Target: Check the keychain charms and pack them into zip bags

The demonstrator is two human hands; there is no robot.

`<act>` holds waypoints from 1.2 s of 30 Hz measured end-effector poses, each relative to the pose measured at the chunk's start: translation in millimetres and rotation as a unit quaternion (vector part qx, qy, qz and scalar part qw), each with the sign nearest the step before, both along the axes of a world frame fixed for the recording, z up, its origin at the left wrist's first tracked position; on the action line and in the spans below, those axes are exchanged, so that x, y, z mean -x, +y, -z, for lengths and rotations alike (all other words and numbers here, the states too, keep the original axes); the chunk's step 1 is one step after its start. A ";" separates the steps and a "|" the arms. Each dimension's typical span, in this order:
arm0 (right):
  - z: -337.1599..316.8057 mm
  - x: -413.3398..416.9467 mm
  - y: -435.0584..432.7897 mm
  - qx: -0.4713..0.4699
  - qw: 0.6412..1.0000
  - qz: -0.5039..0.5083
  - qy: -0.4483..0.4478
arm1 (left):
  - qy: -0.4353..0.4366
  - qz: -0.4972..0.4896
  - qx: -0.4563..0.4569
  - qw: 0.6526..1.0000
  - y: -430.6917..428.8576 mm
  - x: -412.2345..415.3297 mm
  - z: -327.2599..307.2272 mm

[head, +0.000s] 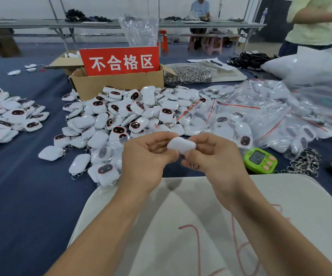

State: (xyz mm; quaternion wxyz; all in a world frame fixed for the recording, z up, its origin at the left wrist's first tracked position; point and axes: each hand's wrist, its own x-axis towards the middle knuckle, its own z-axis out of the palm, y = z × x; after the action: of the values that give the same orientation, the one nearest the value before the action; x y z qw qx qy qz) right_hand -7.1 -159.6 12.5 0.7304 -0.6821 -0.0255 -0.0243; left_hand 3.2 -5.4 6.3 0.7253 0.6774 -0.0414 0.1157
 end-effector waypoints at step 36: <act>8.0 -10.9 -3.9 0.072 0.996 -0.018 0.054 | -0.010 -0.065 -0.143 0.987 -5.9 4.2 5.1</act>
State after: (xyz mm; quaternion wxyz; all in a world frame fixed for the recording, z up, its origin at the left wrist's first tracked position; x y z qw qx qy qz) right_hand 3.8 -163.5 4.5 0.6797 -0.7329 0.0002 0.0280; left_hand -1.0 -11.3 1.2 0.6113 0.7743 -0.0201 0.1623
